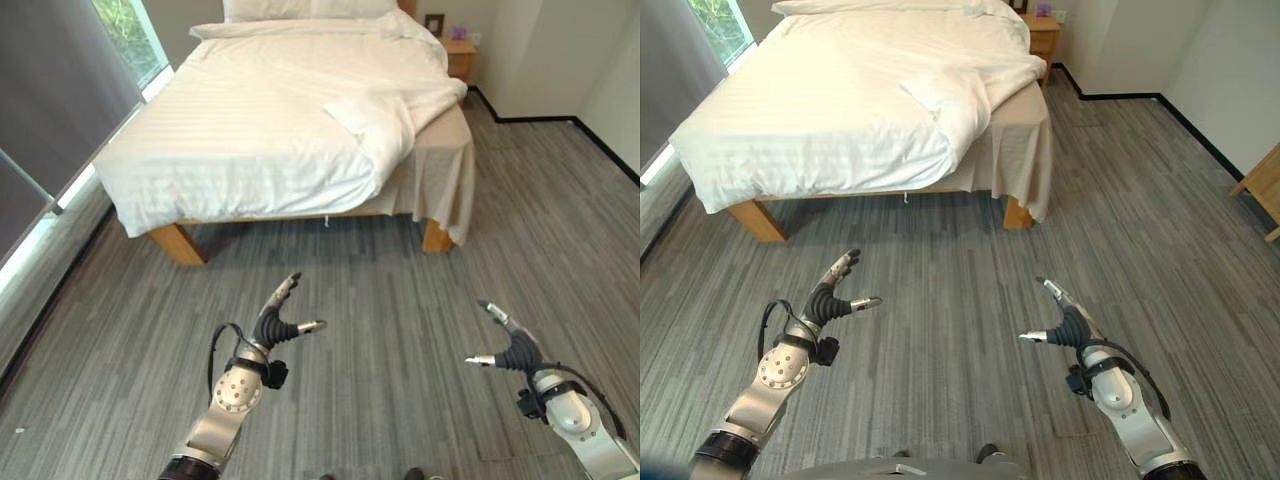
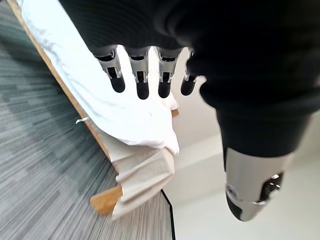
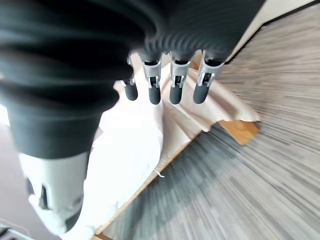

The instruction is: Making the bed.

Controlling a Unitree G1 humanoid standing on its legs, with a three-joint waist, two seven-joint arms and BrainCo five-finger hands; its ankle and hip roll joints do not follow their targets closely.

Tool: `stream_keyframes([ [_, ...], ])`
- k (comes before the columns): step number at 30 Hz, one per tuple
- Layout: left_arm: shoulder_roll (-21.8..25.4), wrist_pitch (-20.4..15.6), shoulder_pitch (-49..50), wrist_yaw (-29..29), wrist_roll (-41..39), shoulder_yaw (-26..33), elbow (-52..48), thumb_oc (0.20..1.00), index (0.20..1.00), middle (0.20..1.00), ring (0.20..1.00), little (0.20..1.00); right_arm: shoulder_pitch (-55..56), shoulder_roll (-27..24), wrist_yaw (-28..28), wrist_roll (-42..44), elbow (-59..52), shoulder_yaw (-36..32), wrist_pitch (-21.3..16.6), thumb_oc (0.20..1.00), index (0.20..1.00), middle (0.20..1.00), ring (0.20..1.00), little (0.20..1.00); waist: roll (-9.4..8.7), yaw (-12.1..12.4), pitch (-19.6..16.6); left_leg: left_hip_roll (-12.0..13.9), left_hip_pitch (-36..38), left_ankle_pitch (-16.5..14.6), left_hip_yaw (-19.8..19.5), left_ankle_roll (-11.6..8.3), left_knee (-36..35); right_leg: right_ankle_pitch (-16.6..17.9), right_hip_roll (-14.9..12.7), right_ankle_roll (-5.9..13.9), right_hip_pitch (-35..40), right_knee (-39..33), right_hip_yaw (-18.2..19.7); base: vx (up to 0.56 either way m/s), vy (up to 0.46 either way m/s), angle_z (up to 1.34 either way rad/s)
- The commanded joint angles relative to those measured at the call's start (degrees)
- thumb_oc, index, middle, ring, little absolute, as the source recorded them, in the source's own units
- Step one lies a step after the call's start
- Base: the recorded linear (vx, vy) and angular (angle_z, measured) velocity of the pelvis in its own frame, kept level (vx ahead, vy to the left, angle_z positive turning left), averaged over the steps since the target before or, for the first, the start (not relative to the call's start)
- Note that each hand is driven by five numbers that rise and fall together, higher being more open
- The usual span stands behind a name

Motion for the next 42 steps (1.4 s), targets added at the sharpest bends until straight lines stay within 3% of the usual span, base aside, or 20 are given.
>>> stream_keyframes([
  [1,0.26,-3.23,-2.27,-1.12,-1.41,-0.35,-0.46,1.0,1.0,1.0,1.0,1.0,-2.02,-1.77,0.4,2.21,-3.25,-2.73,-3.1,1.0,1.0,1.0,1.0,1.0,0.03,0.84,-1.9,6.7,-0.95,6.3,-2.87,-7.06,-2.01,1.19,-7.34,8.68,2.81,0.86,0.03,0.02,-0.034,0.0],
  [8,-0.52,-2.41,0.5,-2.14,-2.15,0.33,-0.45,1.0,1.0,1.0,1.0,1.0,0.0,-1.68,1.81,-0.67,-4.7,-2.68,-2.46,1.0,1.0,1.0,1.0,1.0,0.6,0.11,-1.48,8.06,1.03,6.36,-1.82,-7.91,-1.41,-0.53,-5.39,7.77,3.47,-0.11,1.79,0.01,-0.074,-0.03],
  [11,-0.99,-2.63,-0.12,-2.27,-3.87,0.39,-0.37,1.0,1.0,1.0,1.0,1.0,0.26,-2.44,2.2,-0.57,-6.23,-3.34,-2.57,1.0,1.0,1.0,1.0,1.0,0.41,0.52,1.08,9.63,-2.7,6.7,-2.94,-8.85,9.41,-2.17,-4.05,5.98,4.61,-1.09,3.59,-0.02,-0.156,-0.39],
  [14,-1.39,-2.59,-1.63,-2.17,-6.31,-0.86,0.26,1.0,1.0,1.0,1.0,1.0,0.72,-3.09,1.46,0.29,-5.14,-3.79,-2.53,1.0,1.0,1.0,1.0,1.0,-0.45,1.63,4.83,14.77,-11.05,15.49,-7.59,-12.11,24.82,-3.99,-2.69,3.58,6.58,-1.91,4.08,-0.03,-0.207,-0.44],
  [15,-1.53,-2.51,-1.49,-2.52,-6.91,-1.24,0.1,1.0,1.0,1.0,1.0,1.0,1.12,-3.14,1.37,0.38,-4.75,-3.95,-2.22,1.0,1.0,1.0,1.0,1.0,-0.88,1.51,5.37,15.43,-12.48,16.25,-7.98,-11.93,26.62,-4.58,-2.54,3.03,6.82,-2.02,4.2,0.15,-0.193,-0.29],
  [18,-3.08,-2.34,-1.26,-1.73,-9.16,-2.17,0.76,1.0,1.0,1.0,1.0,1.0,0.32,-3.05,0.77,-1.03,-4.41,-3.0,-1.0,1.0,1.0,1.0,1.0,1.0,-1.16,2.99,5.51,8.95,-18.66,10.39,-8.88,-8.63,19.75,-6.84,-2.34,3.95,7.51,-2.02,6.64,0.27,-0.039,0.0],
  [20,-3.91,-2.34,-1.23,-0.78,-9.56,-2.89,0.77,1.0,1.0,1.0,1.0,1.0,-2.47,-3.64,0.32,-2.39,-3.71,-0.1,-0.6,1.0,1.0,1.0,1.0,1.0,0.3,4.47,4.48,5.76,-20.05,13.54,-10.77,-8.54,5.67,-8.46,-1.15,5.46,8.33,-2.02,8.95,0.45,0.05,-0.56],
  [23,-4.47,-2.76,-1.52,-0.32,-9.77,-3.58,0.4,1.0,1.0,1.0,1.0,1.0,-5.56,-3.1,-0.1,-4.75,-2.91,2.65,-0.48,1.0,1.0,1.0,1.0,1.0,0.3,6.18,2.82,3.14,-19.58,13.8,-14.3,-6.72,0.34,-10.26,-0.39,6.56,10.81,-2.02,11.54,0.5,0.002,-0.77],
  [24,-4.22,-2.45,-2.71,0.21,-9.79,-4.41,0.68,1.0,1.0,1.0,1.0,1.0,-6.01,-1.88,-0.57,-5.51,-2.86,3.82,-0.76,1.0,1.0,1.0,1.0,1.0,-2.14,6.92,2.58,1.39,-19.31,12.26,-14.03,-5.01,2.11,-10.56,-0.9,6.11,12.41,0.68,13.2,0.65,0.039,-0.8],
  [25,-3.84,-2.43,-3.16,0.16,-9.59,-4.85,0.68,1.0,1.0,1.0,1.0,1.0,-6.11,-1.18,-0.45,-5.43,-2.94,4.37,-1.08,1.0,1.0,1.0,1.0,1.0,-3.16,7.12,2.69,0.66,-18.04,10.73,-13.05,-3.62,2.53,-10.76,-1.22,7.01,10.79,6.89,14.04,0.63,0.084,-1.18],
  [26,-3.01,-2.0,-4.92,0.68,-8.81,-6.1,1.37,1.0,1.0,1.0,1.0,1.0,-7.18,-0.46,-0.52,-5.84,-2.55,5.42,-0.7,1.0,1.0,1.0,1.0,1.0,-3.97,5.82,3.06,-0.56,-13.77,7.78,-11.64,-1.7,2.0,-5.18,-2.73,11.36,3.85,21.06,14.54,0.56,0.111,-1.17],
  [27,-2.09,-1.48,-6.56,1.69,-7.89,-6.76,1.18,1.0,1.0,1.0,1.0,1.0,-8.43,0.47,-0.05,-5.75,-3.4,6.02,-0.42,1.0,1.0,1.0,1.0,1.0,-2.71,3.66,3.65,0.16,-9.39,6.22,-11.37,-0.63,0.63,3.34,-2.98,12.94,-2.92,32.84,14.93,0.55,0.133,-0.85],
  [29,-1.71,-1.62,-7.28,1.86,-7.79,-7.2,0.55,1.0,1.0,1.0,1.0,1.0,-8.21,1.04,0.24,-5.51,-4.44,6.05,-0.48,1.0,1.0,1.0,1.0,1.0,-0.67,2.06,4.13,1.21,-5.55,5.16,-11.52,-0.22,-1.16,4.07,-2.7,12.94,-8.55,38.85,14.67,0.4,0.117,0.01],
  [31,-1.74,-1.75,-7.95,2.0,-8.23,-7.09,-0.25,1.0,1.0,1.0,1.0,1.0,-7.58,1.23,0.18,-4.92,-5.44,5.75,-0.68,1.0,1.0,1.0,1.0,1.0,-0.25,0.22,4.76,0.16,-2.14,3.2,-12.11,-0.43,-1.83,1.91,-3.5,12.06,-13.58,35.11,13.6,0.48,0.005,0.29],
  [33,-1.9,-2.17,-7.85,1.42,-8.51,-6.93,-0.65,1.0,1.0,1.0,1.0,1.0,-7.0,1.62,-0.18,-4.44,-5.26,5.77,-0.48,1.0,1.0,1.0,1.0,1.0,-1.0,-1.69,4.94,-1.25,1.07,0.26,-13.57,-1.35,-1.89,-0.86,-5.23,9.66,-14.81,22.18,12.95,0.61,-0.206,0.55],
  [34,-2.01,-2.22,-7.71,1.4,-8.57,-6.87,-0.46,1.0,1.0,1.0,1.0,1.0,-6.56,1.95,-0.56,-4.33,-4.92,5.59,-0.22,1.0,1.0,1.0,1.0,1.0,-1.51,-2.69,4.89,-1.49,2.75,-1.08,-14.75,-2.05,-2.01,-0.29,-5.89,9.3,-15.97,15.21,15.26,0.54,-0.225,0.88],
  [36,-2.41,-2.64,-7.81,1.38,-8.78,-5.79,0.72,1.0,1.0,1.0,1.0,1.0,-5.7,2.47,-0.51,-4.61,-5.27,5.58,0.25,1.0,1.0,1.0,1.0,1.0,-1.34,-4.1,4.76,-0.45,6.32,-4.3,-16.72,-3.47,-2.01,4.3,-7.99,11.11,-16.1,5.26,18.38,0.67,-0.272,1.16],
  [38,-3.0,-2.52,-7.59,1.11,-8.47,-5.07,1.41,1.0,1.0,1.0,1.0,1.0,-3.88,2.29,0.25,-5.58,-6.14,4.64,0.79,1.0,1.0,1.0,1.0,1.0,-2.24,-4.75,3.49,-0.83,10.74,-8.04,-18.07,-4.08,-2.01,6.18,-9.24,11.28,-15.61,3.93,18.7,0.73,-0.301,1.32],
  [40,-3.44,-2.77,-6.17,0.74,-8.22,-5.12,1.17,1.0,1.0,1.0,1.0,1.0,-2.92,2.33,0.82,-5.57,-6.23,4.55,0.71,1.0,1.0,1.0,1.0,1.0,-2.27,-4.7,2.74,0.01,12.46,-9.32,-19.19,-4.75,-0.42,6.54,-9.4,10.81,-13.88,4.33,17.63,0.47,-0.257,0.58],
  [42,-4.43,-2.88,-5.61,1.01,-9.27,-5.45,1.48,1.0,1.0,1.0,1.0,1.0,-3.24,1.9,0.86,-5.39,-5.03,5.19,0.47,1.0,1.0,1.0,1.0,1.0,-1.38,-4.48,2.86,2.25,9.63,-5.58,-20.57,-6.5,7.13,5.9,-7.65,9.11,-11.9,5.09,16.44,0.27,-0.306,0.44],
])
